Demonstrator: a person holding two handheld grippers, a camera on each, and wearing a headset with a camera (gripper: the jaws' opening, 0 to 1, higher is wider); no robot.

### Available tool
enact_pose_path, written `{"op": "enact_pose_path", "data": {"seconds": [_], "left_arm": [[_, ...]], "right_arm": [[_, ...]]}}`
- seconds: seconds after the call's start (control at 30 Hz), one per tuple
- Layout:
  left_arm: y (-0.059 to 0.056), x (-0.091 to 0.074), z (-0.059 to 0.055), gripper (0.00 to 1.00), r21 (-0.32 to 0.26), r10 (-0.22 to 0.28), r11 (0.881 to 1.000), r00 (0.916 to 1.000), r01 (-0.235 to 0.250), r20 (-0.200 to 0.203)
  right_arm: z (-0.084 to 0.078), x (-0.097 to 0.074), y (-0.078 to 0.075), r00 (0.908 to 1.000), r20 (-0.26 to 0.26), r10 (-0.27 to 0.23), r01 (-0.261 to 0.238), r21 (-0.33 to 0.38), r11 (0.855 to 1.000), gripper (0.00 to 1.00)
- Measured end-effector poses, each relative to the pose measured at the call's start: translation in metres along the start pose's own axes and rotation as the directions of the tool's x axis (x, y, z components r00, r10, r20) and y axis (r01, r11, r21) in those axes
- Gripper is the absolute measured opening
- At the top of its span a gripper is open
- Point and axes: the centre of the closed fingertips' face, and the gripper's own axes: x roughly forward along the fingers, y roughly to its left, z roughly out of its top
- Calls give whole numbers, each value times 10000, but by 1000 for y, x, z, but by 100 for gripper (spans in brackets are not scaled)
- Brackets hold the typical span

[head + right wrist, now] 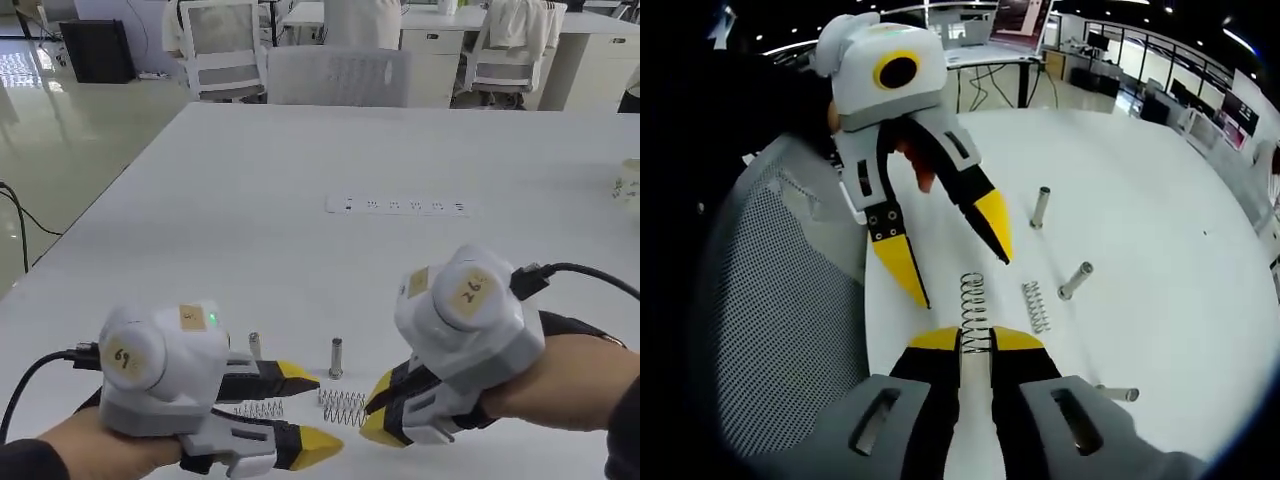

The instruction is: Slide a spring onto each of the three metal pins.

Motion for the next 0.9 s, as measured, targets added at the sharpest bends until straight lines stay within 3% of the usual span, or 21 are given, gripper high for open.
{"op": "enact_pose_path", "data": {"seconds": [0.27, 0.5, 0.73, 0.9], "left_arm": [[-11, 3, -5, 18, 489, -440, 9978, 9989, 447, -153], [-19, 6, -12, 6, 1102, -704, 9910, 9960, 761, -549], [-23, 8, -18, 4, 1731, -759, 9806, 9922, 922, -984], [-22, 9, -18, 3, 1997, -703, 9757, 9923, 897, -1022]], "right_arm": [[-4, 3, 9, 9992, -173, 361, -364, -196, 9991, 8], [-5, 4, 18, 9964, -263, 811, -817, -218, 9964, 8], [-8, 4, 22, 9930, -427, 1098, -1087, 270, 9937, 8], [-7, 2, 23, 9923, -375, 1177, -1154, 581, 9916, 8]]}}
